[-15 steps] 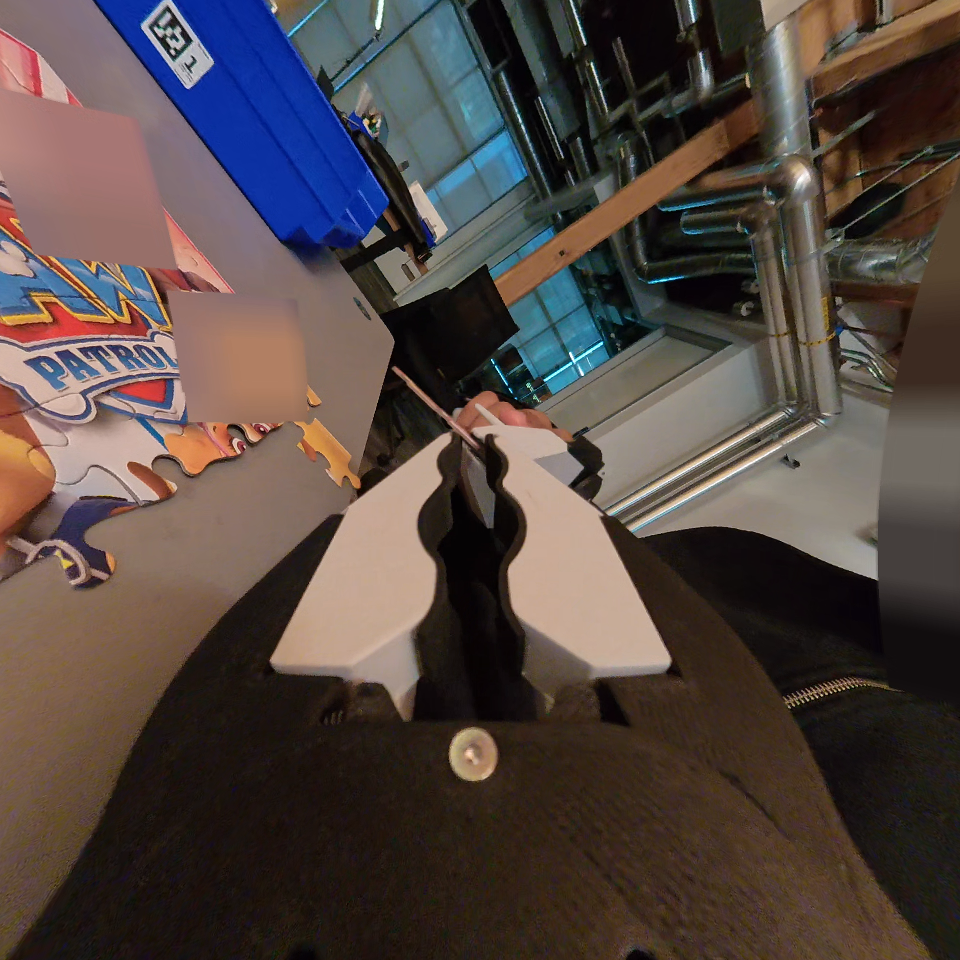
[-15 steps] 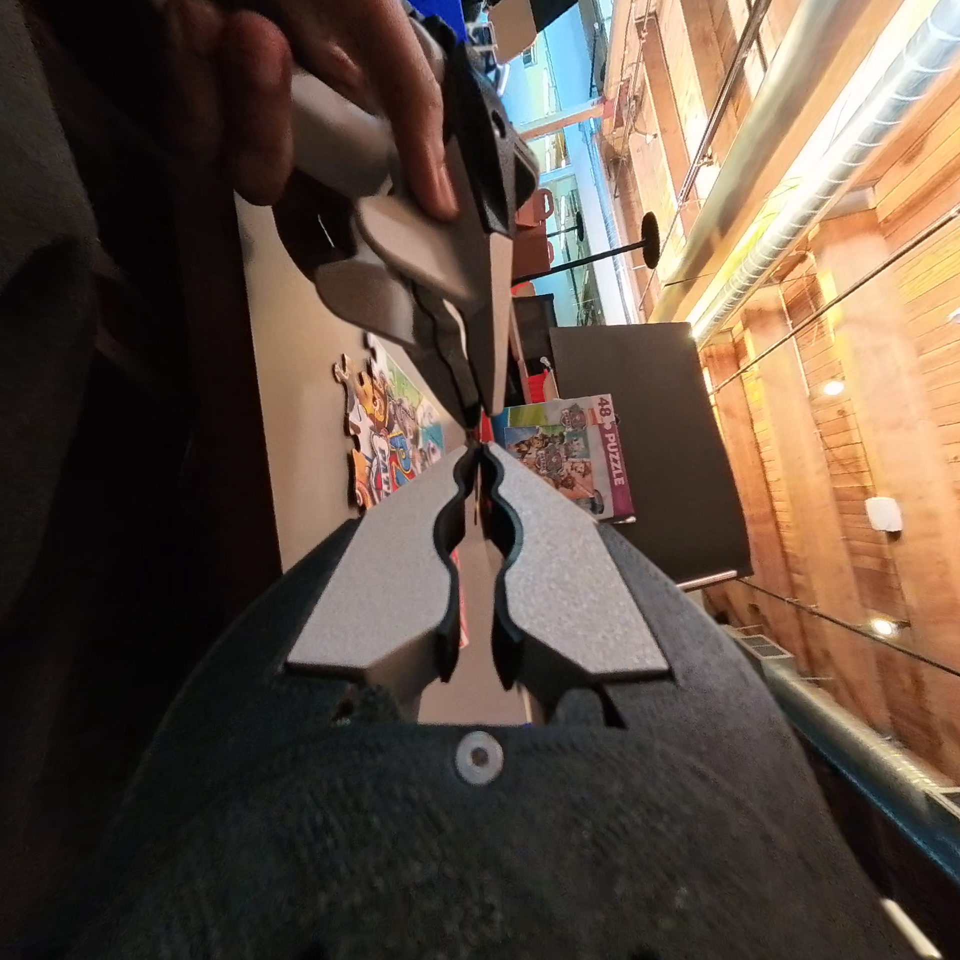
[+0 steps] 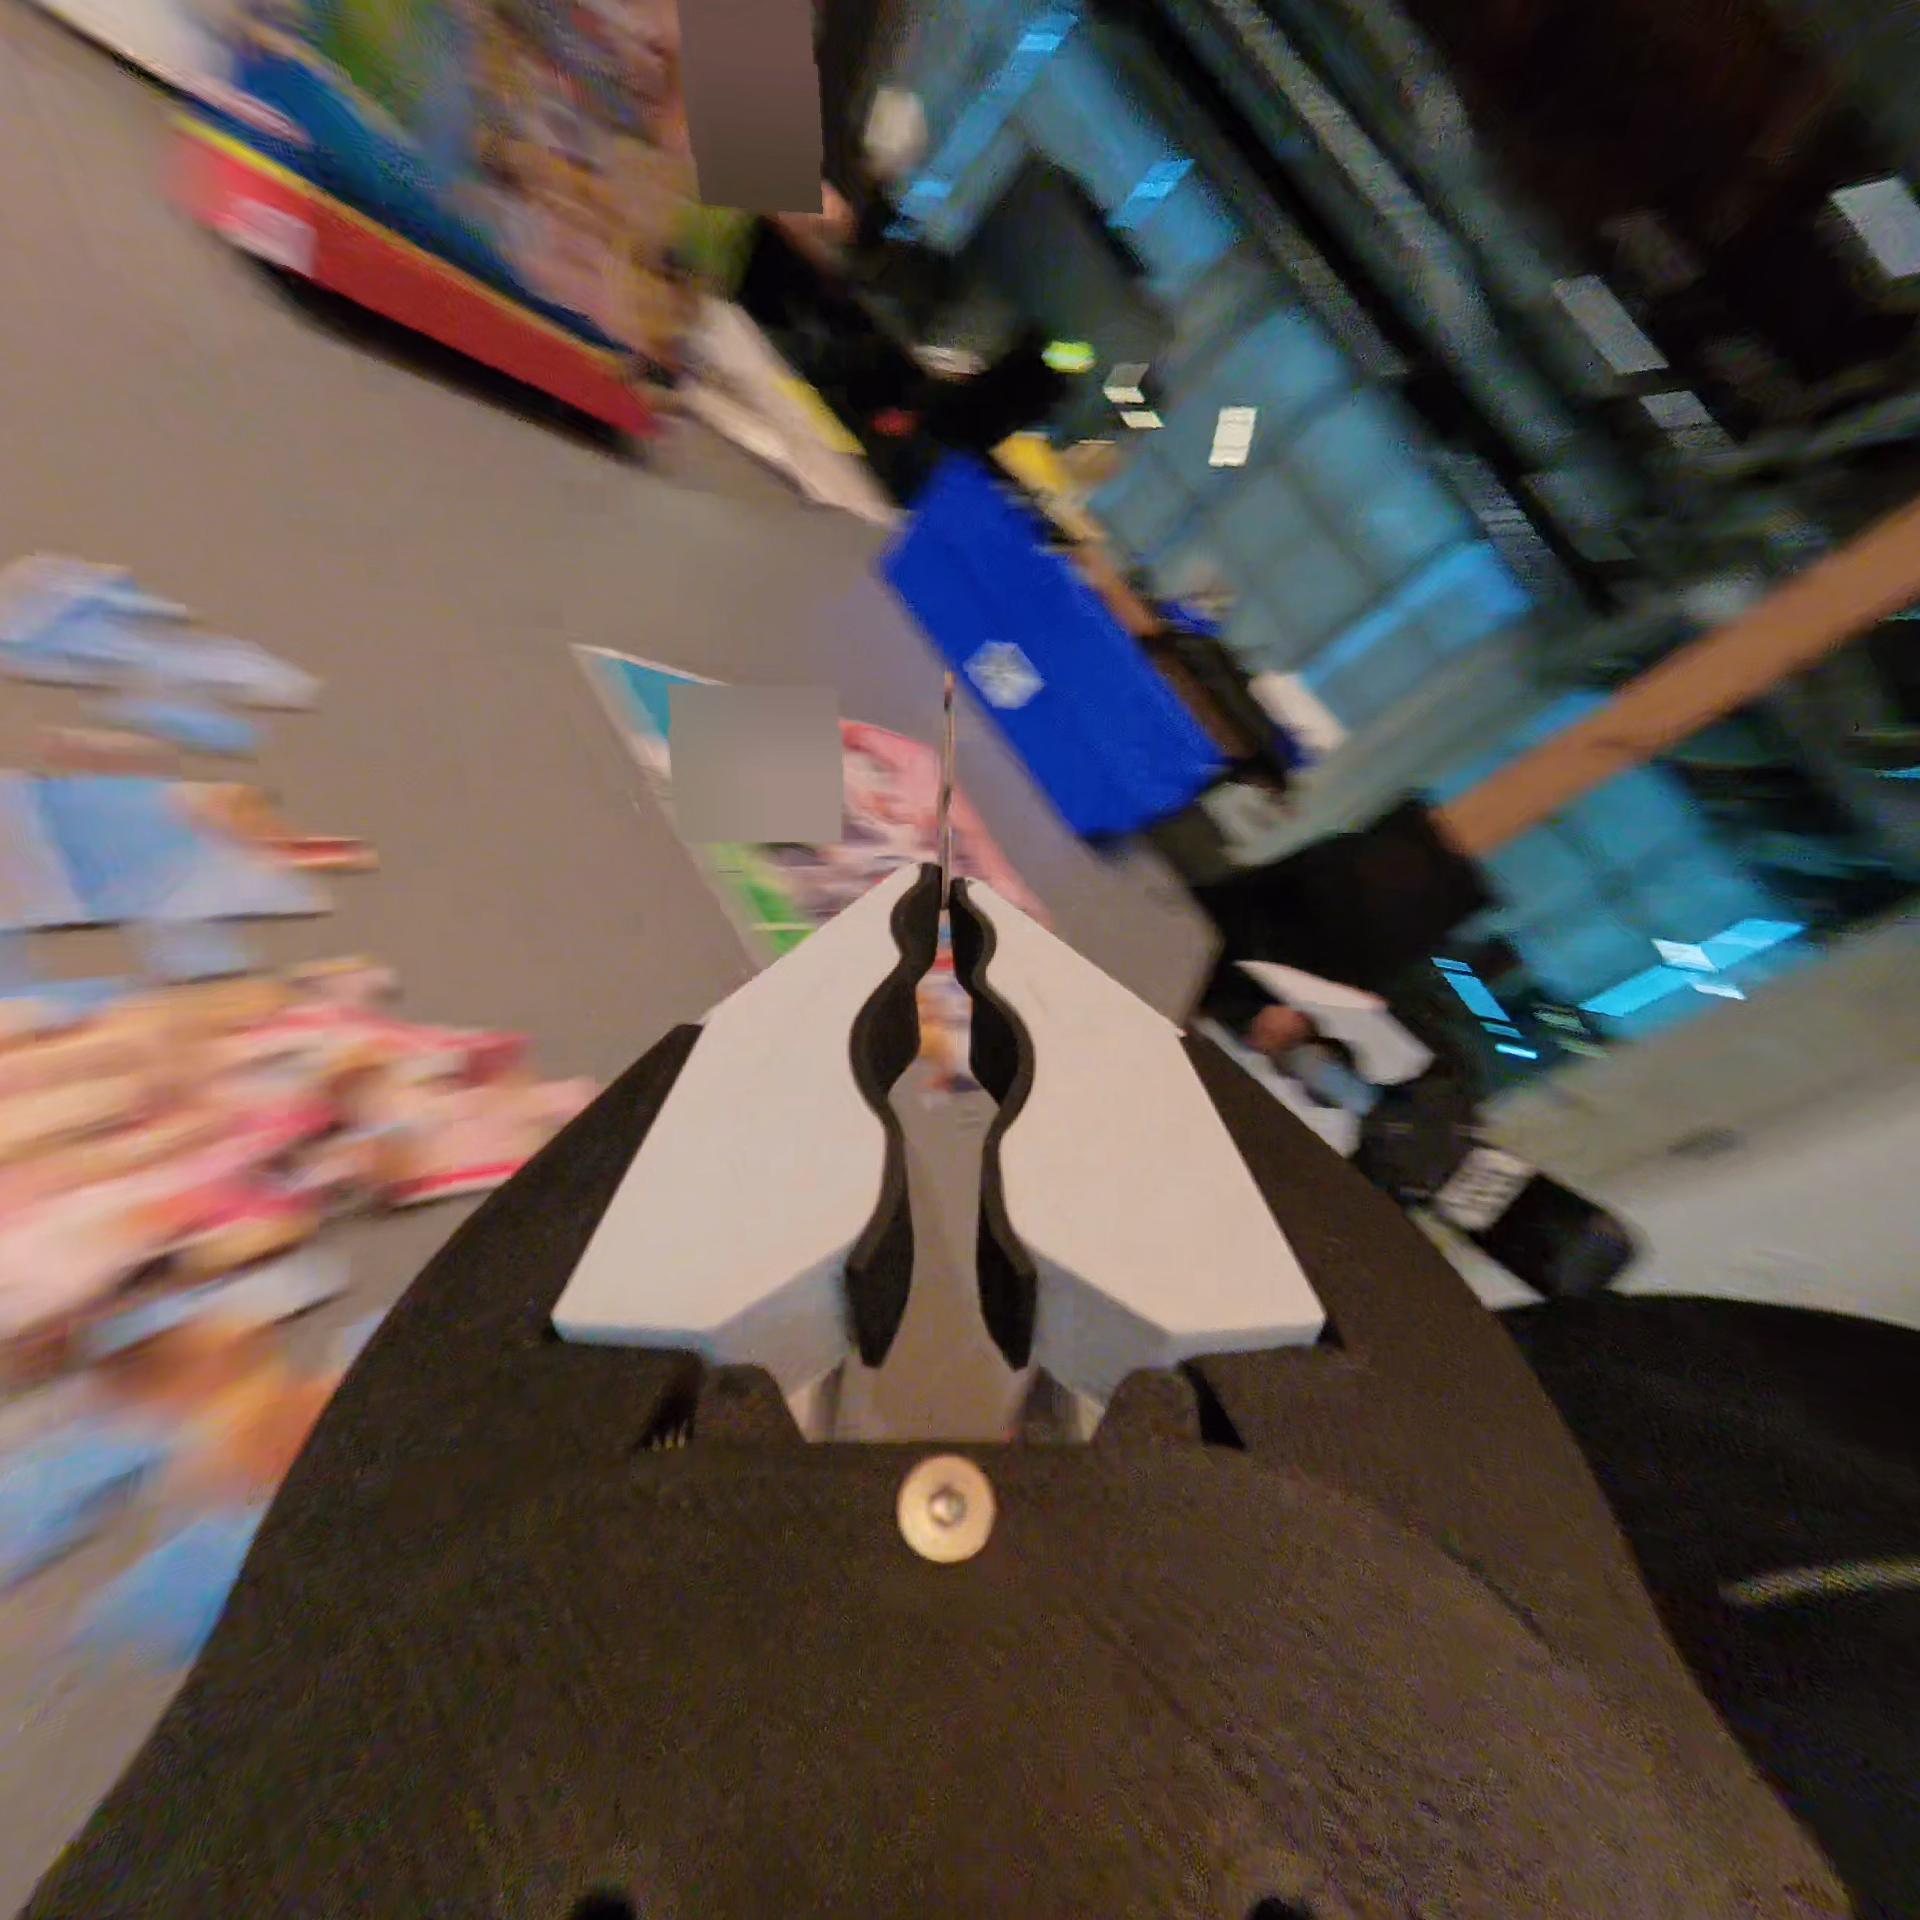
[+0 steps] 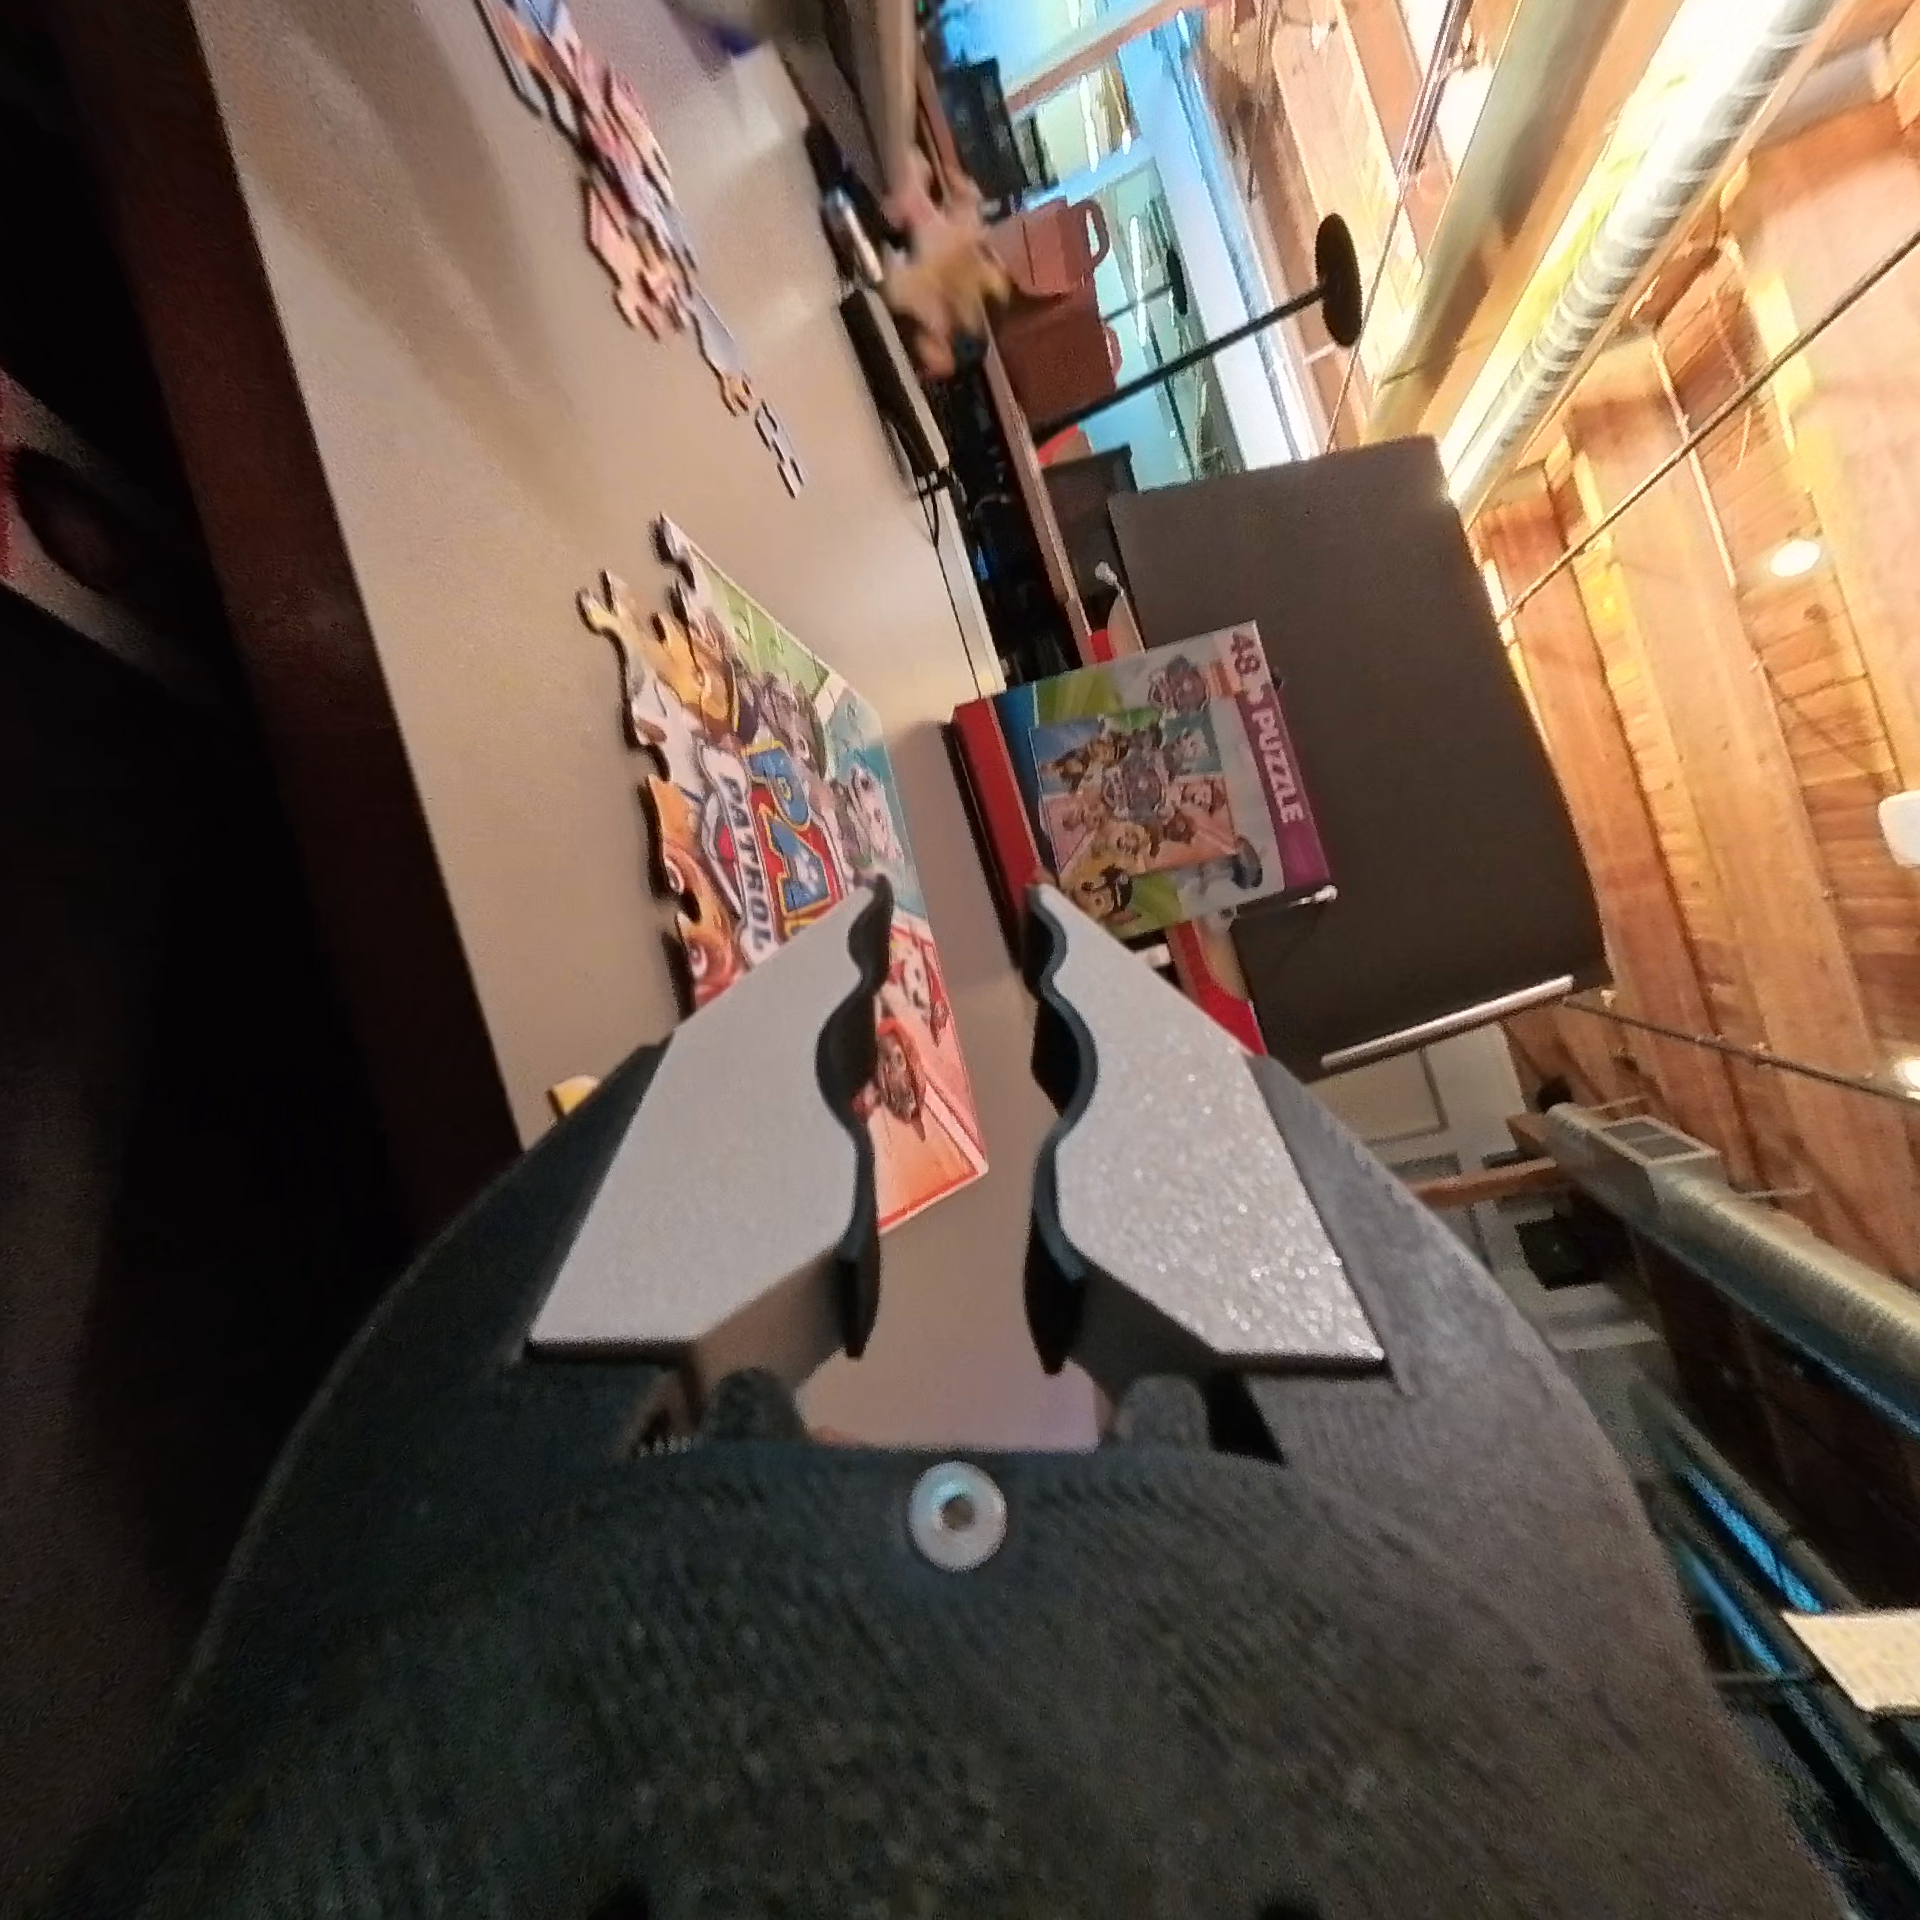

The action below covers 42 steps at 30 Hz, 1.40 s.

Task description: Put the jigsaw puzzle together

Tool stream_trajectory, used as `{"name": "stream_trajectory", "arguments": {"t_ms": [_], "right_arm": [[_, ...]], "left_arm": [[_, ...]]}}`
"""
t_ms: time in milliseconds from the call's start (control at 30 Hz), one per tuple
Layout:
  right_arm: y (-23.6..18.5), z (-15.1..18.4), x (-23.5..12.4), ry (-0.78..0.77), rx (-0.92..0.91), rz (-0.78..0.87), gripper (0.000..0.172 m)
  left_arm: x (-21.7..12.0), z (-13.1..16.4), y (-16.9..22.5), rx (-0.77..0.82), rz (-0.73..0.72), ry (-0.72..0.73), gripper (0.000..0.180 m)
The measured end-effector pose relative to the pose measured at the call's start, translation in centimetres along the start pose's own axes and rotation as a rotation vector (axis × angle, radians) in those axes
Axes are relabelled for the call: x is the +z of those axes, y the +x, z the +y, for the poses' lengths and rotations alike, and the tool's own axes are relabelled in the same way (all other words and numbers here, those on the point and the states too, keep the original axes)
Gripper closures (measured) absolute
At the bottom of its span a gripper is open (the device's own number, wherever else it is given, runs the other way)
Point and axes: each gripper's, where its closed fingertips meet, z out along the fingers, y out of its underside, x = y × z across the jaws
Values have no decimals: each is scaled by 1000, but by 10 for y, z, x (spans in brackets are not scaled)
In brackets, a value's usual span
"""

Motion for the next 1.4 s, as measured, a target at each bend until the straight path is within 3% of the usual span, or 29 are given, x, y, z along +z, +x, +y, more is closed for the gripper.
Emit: {"name": "stream_trajectory", "arguments": {"t_ms": [67, 133, 233, 333, 400, 567, 767, 833, 967, 1067, 1267, 1400], "right_arm": [[0, 11, 1, -37, 24, -19, 147], [-4, 21, 2, -59, 86, -69, 146], [-16, 32, -1, -76, 323, -215, 130], [-19, 43, -8, -71, 530, -325, 118], [-23, 46, -16, -53, 641, -415, 113], [-46, 39, -30, -23, 763, -618, 104], [-79, 45, -26, -137, 655, -698, 109], [-76, 45, -26, -132, 633, -684, 126], [-74, 37, -32, -95, 647, -725, 134], [-60, 26, -33, -10, 661, -682, 158], [-34, 26, -23, 28, 639, -512, 172], [-6, 1, -17, 147, 573, -306, 172]], "left_arm": [[-29, -10, -37, 16, -165, -6, 180], [-46, -6, -59, -31, -234, -59, 180], [-55, 3, -81, -65, -327, -115, 180], [-62, 6, -96, -37, -433, -146, 175], [-70, -3, -104, 2, -518, -107, 153], [-75, -19, -101, 98, -588, -40, 146], [-61, -20, -84, 203, -562, -42, 147], [-58, -20, -80, 225, -555, -46, 147], [-51, -19, -70, 230, -515, -45, 148], [-40, -16, -57, 232, -456, -49, 150], [8, 18, -14, 230, -248, -152, 151], [52, 66, 42, 123, 36, -274, 144]]}}
